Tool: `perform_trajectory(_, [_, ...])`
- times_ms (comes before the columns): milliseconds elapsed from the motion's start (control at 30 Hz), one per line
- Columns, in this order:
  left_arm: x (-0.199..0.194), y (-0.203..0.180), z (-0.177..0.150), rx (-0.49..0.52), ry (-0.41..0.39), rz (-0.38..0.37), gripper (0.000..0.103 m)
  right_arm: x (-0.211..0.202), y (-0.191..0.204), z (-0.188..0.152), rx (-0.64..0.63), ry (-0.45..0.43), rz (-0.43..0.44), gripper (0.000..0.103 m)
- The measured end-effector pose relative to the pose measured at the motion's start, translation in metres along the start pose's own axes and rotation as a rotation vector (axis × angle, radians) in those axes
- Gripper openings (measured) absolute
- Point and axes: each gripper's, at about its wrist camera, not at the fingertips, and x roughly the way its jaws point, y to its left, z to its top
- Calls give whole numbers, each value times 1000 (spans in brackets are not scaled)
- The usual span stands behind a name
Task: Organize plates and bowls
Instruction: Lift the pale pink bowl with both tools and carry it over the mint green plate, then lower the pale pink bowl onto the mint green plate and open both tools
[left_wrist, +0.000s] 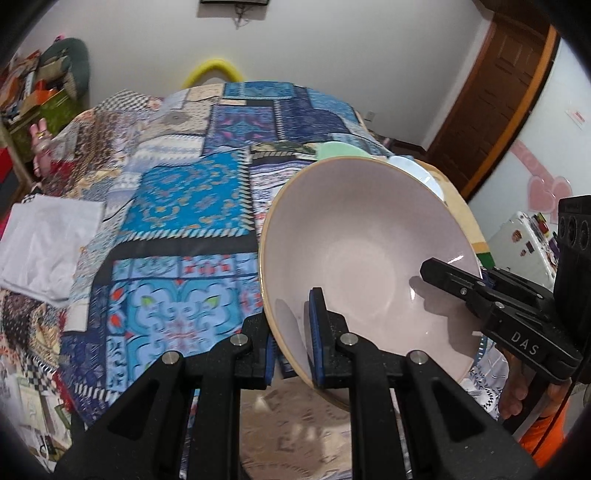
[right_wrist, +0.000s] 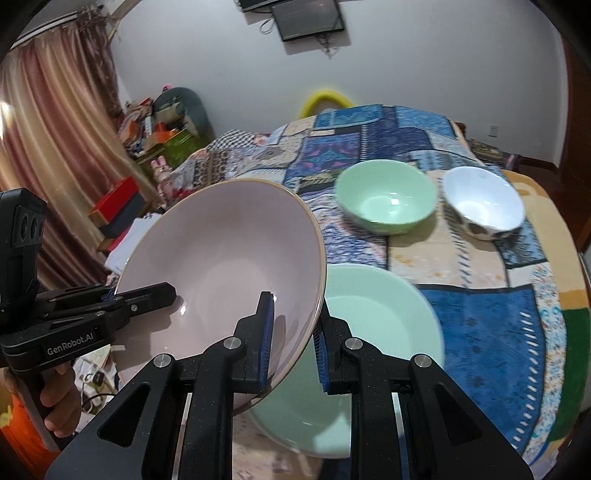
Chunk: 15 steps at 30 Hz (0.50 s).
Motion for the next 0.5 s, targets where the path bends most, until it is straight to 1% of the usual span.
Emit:
perform_trajectory(267, [-8,40,-10,-51,5,44,15,26,31,3,-39,37,51,18])
perform_trajectory(500, [-3,72,-20,-99,24,71,15,50,50,2,-73,83,75,18])
